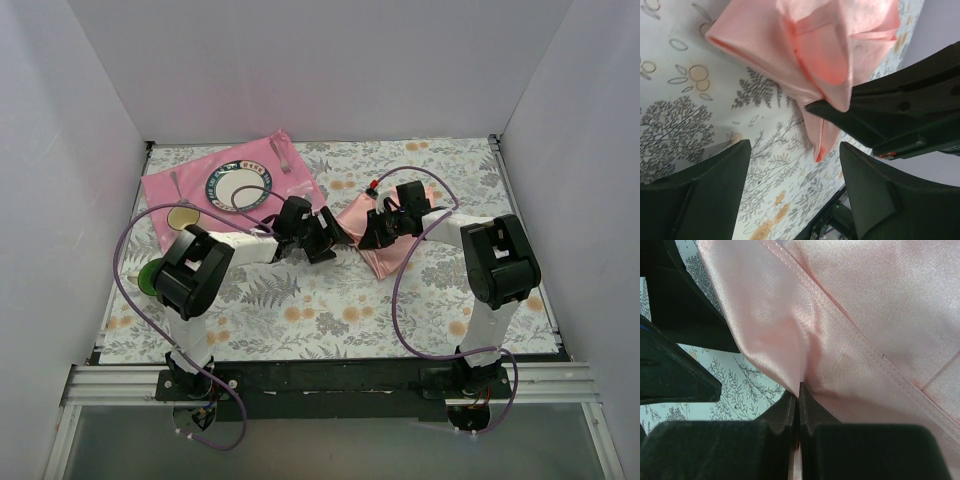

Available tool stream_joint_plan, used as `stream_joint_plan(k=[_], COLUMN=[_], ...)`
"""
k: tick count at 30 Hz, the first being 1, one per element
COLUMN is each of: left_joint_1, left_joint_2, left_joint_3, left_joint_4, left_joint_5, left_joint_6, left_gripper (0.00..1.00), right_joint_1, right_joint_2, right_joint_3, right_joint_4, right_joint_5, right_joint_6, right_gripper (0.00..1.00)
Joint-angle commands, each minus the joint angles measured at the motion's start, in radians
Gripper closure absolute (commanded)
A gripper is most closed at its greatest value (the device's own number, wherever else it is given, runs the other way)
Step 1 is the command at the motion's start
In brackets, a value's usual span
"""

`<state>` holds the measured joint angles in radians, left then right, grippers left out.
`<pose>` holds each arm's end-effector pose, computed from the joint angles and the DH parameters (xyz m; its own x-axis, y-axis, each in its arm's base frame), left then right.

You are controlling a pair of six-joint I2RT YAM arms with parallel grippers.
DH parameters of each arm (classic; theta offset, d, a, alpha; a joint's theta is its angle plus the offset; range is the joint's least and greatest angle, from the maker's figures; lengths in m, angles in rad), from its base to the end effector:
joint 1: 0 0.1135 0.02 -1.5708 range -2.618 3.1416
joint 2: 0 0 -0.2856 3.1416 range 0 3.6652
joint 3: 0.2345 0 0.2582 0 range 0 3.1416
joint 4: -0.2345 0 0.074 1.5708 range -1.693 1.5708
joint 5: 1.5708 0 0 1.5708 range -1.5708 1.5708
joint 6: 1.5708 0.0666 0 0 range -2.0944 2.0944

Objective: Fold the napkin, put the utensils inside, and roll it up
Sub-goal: Roll the napkin with the utensil

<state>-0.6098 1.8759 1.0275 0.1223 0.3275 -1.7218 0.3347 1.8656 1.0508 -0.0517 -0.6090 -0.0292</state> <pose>0.3315 -0.2577 0.1462 -0.6492 -0.6884 0.3236 -0.6493 0.2799 -0.7071 0.3674 0.1681 0.1472 -0.7014 -0.2693 -0.6599 -0.6400 0.6455 0.4168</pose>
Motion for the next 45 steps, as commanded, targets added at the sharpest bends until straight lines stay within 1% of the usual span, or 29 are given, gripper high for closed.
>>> stream_joint_plan(k=[1, 6, 10, 12, 16, 17, 19, 21, 22, 23, 24, 25, 26, 28, 31, 34, 35, 36, 37, 39, 41, 45], left_joint_1=[0.005, 0.015, 0.028, 0.035, 0.059, 0.062, 0.070, 0.074, 0.074, 0.074, 0.074, 0.074, 0.073, 0.074, 0.073, 0.074, 0.073, 0.074, 0.073, 0.074, 0.074, 0.074], left_joint_2=[-0.012, 0.054, 0.100, 0.115, 0.138, 0.150, 0.164, 0.169, 0.167, 0.167, 0.163, 0.163, 0.163, 0.161, 0.172, 0.186, 0.190, 0.192, 0.189, 0.169, 0.128, 0.091], left_joint_3=[0.028, 0.084, 0.114, 0.121, 0.123, 0.128, 0.135, 0.122, 0.114, 0.102, 0.095, 0.091, 0.089, 0.091, 0.111, 0.134, 0.143, 0.152, 0.160, 0.152, 0.126, 0.138], left_joint_4=[0.080, 0.031, 0.016, 0.008, 0.019, 0.022, 0.023, 0.059, 0.066, 0.076, 0.088, 0.089, 0.088, 0.082, 0.054, 0.025, 0.016, -0.005, -0.012, -0.013, -0.012, -0.081], left_joint_5=[-0.022, -0.073, -0.097, -0.131, -0.151, -0.153, -0.139, -0.121, -0.114, -0.102, -0.096, -0.094, -0.093, -0.094, -0.085, -0.077, -0.074, -0.064, -0.061, -0.056, -0.068, -0.067], left_joint_6=[-0.048, -0.082, -0.122, -0.121, -0.090, -0.076, -0.052, -0.045, -0.048, -0.048, -0.048, -0.042, -0.036, -0.013, 0.005, 0.037, 0.059, 0.068, 0.076, 0.097, 0.100, 0.108], left_gripper=[0.28, 0.27, 0.26, 0.25, 0.26, 0.27, 0.30, 0.35, 0.36, 0.37, 0.40, 0.41, 0.42, 0.45, 0.47, 0.45, 0.45, 0.44, 0.41, 0.37, 0.30, 0.24], right_joint_1=[0.007, 0.009, 0.010, 0.010, 0.018, 0.027, 0.039, 0.070, 0.078, 0.096, 0.105, 0.115, 0.131, 0.148, 0.194, 0.253, 0.292, 0.309, 0.323, 0.340, 0.342, 0.342], right_joint_2=[0.050, 0.032, 0.017, 0.004, -0.020, -0.034, -0.046, -0.062, -0.066, -0.078, -0.088, -0.098, -0.121, -0.146, -0.195, -0.233, -0.247, -0.253, -0.258, -0.269, -0.269, -0.244], right_joint_3=[-0.048, -0.049, -0.055, -0.061, -0.077, -0.083, -0.089, -0.090, -0.094, -0.097, -0.100, -0.106, -0.107, -0.113, -0.115, -0.118, -0.121, -0.123, -0.129, -0.133, -0.130, -0.115], right_joint_4=[-0.157, -0.149, -0.142, -0.140, -0.135, -0.129, -0.125, -0.123, -0.122, -0.120, -0.117, -0.116, -0.116, -0.122, -0.148, -0.162, -0.160, -0.155, -0.151, -0.139, -0.131, -0.094], right_joint_5=[0.048, 0.060, 0.077, 0.094, 0.117, 0.117, 0.140, 0.169, 0.185, 0.196, 0.219, 0.241, 0.261, 0.330, 0.461, 0.592, 0.638, 0.711, 0.735, 0.762, 0.779, 0.779], right_joint_6=[-0.011, -0.003, 0.006, 0.006, 0.002, -0.001, -0.001, -0.011, -0.009, -0.015, -0.017, -0.017, -0.031, -0.049, -0.103, -0.135, -0.140, -0.147, -0.143, -0.129, -0.110, -0.095], right_gripper=[0.99, 0.99, 0.95, 0.94, 0.89, 0.88, 0.82, 0.78, 0.74, 0.71, 0.69, 0.64, 0.62, 0.56, 0.52, 0.47, 0.42, 0.41, 0.41, 0.40, 0.40, 0.40])
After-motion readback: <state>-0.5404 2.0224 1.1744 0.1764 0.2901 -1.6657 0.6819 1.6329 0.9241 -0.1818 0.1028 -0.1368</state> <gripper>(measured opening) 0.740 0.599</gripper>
